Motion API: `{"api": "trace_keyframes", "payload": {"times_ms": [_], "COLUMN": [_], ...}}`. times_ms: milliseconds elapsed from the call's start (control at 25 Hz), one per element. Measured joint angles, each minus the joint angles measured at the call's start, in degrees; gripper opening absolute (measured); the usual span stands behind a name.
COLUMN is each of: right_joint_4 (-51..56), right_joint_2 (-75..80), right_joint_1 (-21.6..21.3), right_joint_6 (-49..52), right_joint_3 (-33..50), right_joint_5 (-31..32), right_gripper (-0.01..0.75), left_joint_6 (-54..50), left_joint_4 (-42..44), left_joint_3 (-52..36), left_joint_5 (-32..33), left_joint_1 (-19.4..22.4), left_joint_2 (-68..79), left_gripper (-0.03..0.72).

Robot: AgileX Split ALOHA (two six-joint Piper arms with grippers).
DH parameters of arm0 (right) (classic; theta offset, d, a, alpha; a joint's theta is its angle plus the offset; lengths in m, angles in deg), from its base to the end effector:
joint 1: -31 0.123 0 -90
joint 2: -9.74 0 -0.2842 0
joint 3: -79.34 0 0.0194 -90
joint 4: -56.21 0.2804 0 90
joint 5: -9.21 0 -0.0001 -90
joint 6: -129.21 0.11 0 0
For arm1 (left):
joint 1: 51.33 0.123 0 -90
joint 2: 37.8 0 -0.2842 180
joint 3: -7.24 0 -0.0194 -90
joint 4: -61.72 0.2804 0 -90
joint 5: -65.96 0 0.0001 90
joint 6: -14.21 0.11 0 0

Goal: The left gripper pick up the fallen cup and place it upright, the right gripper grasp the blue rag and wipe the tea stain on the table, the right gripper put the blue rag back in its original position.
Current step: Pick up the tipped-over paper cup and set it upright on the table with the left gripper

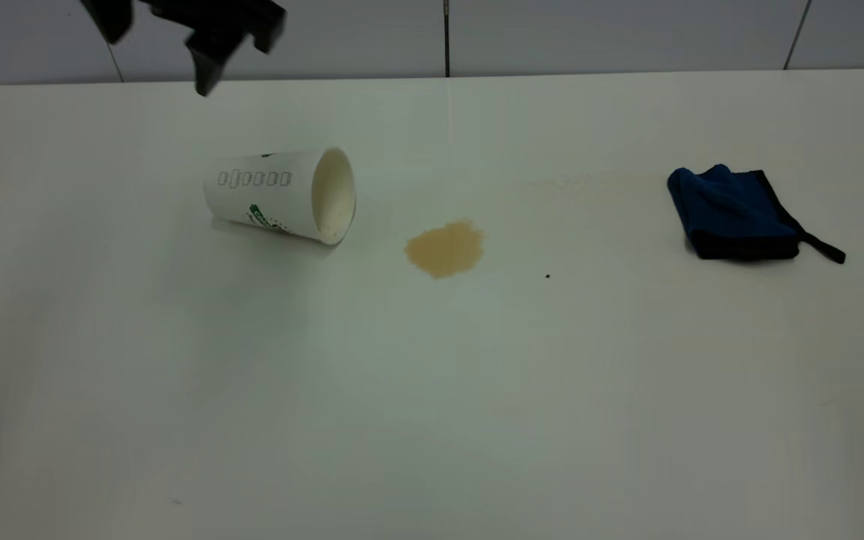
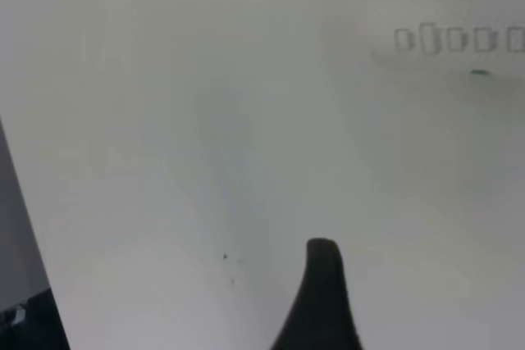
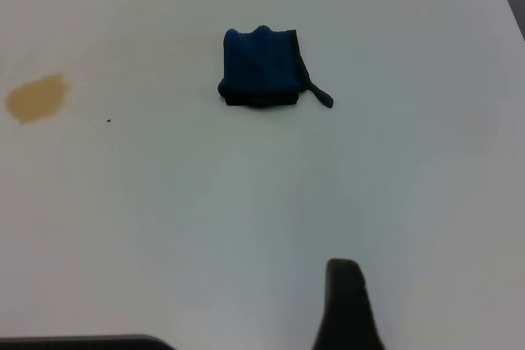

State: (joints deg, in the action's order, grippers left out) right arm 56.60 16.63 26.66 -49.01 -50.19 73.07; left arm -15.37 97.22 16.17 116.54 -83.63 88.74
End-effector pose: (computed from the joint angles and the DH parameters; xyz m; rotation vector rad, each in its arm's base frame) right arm 0.0375 -0.0022 0.2676 0.1125 2.1127 -0.0184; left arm 0.4122 -0.2021 0.1449 0.5291 2.6156 0.4649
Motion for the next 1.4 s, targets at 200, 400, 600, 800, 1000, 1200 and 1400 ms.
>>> {"api": "trace_keyframes", "payload": {"times_ms": [200, 400, 600, 800, 1000, 1200, 1400], "right_joint_4": [0.0, 0.0, 0.0, 0.0, 0.0, 0.1, 0.2], "right_joint_2": [0.0, 0.0, 0.0, 0.0, 0.0, 0.0, 0.0], "right_joint_1": [0.0, 0.0, 0.0, 0.0, 0.0, 0.0, 0.0], "right_joint_6": [0.0, 0.0, 0.0, 0.0, 0.0, 0.0, 0.0], "right_joint_3": [0.0, 0.0, 0.0, 0.0, 0.0, 0.0, 0.0], "right_joint_5": [0.0, 0.0, 0.0, 0.0, 0.0, 0.0, 0.0], "right_gripper": [0.584, 0.584, 0.584, 0.584, 0.584, 0.584, 0.584], "left_joint_6": [-0.3, -0.4, -0.5, -1.9, -2.7, -3.0, -2.8], "left_joint_4": [2.1, 5.0, 7.0, 10.2, 11.6, 11.7, 13.1], "left_joint_3": [10.9, 21.1, 27.0, 28.5, 28.6, 28.6, 28.6], "left_joint_5": [2.8, 7.8, 10.6, 10.5, 8.7, 7.2, 6.2], "left_joint_1": [-3.7, -6.5, -6.9, -6.9, -6.1, -3.8, -2.2], "left_joint_2": [10.9, 20.4, 27.7, 30.5, 31.6, 32.8, 33.8], "left_gripper": [0.678, 0.667, 0.654, 0.644, 0.621, 0.594, 0.582]}}
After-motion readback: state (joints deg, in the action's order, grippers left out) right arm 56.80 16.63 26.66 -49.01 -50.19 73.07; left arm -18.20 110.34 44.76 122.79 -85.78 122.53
